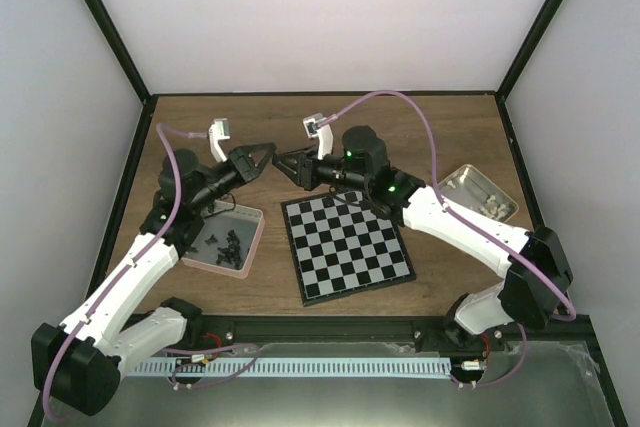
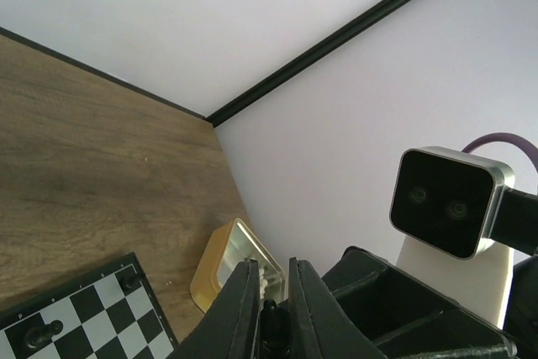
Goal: Set up the chess pieces on the board
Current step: Place the chess piece on the chessboard.
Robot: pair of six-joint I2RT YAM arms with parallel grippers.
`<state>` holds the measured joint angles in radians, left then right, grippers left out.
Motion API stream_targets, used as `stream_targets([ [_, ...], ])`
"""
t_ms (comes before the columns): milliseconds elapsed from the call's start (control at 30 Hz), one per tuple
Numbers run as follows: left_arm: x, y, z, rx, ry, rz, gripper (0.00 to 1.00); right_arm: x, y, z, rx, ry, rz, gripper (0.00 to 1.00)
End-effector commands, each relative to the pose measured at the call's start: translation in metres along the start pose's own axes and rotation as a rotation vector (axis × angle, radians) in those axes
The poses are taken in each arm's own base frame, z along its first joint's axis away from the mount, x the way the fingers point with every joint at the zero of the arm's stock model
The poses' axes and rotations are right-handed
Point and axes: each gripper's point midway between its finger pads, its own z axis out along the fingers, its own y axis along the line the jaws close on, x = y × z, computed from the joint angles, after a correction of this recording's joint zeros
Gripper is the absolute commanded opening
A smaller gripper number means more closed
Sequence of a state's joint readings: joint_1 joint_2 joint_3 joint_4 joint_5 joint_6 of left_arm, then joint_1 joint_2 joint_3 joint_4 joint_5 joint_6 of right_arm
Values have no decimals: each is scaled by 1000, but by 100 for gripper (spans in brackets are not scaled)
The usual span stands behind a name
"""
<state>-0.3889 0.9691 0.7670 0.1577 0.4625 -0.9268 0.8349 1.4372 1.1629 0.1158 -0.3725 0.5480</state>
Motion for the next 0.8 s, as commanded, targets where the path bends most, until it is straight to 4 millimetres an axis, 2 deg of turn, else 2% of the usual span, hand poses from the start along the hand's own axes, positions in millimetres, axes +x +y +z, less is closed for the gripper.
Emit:
stream_targets([
  [0,-2,-9,0,40,-4,8,9,-15,16,0,-42,-35,-31,22],
  [133,-3,-12,1,50,0,8,10,-17,15,0,-35,-43,-49,16],
  [200,-2,-12,1,53,6,8,14,-18,14,-1,-28,-51,-62,15],
  [233,-1,-12,1,53,10,9,20,-19,14,-1,-26,-55,-75,15],
  [267,-1,-13,0,48,14,14,36,-20,15,-3,-26,-60,-102,15],
  [333,-2,-16,-2,37,22,39,57,-20,14,-6,-18,-69,-156,15],
  [500,-2,-36,-14,43,65,154,81,-19,29,-28,-45,-78,-336,16],
  [567,3,-42,-17,42,116,183,85,-15,34,-34,-60,-66,-403,17],
  [667,17,-50,-20,79,228,160,85,-6,38,-43,-80,-43,-491,17],
  [767,28,-60,-21,132,329,118,81,-2,40,-49,-86,-40,-553,17],
])
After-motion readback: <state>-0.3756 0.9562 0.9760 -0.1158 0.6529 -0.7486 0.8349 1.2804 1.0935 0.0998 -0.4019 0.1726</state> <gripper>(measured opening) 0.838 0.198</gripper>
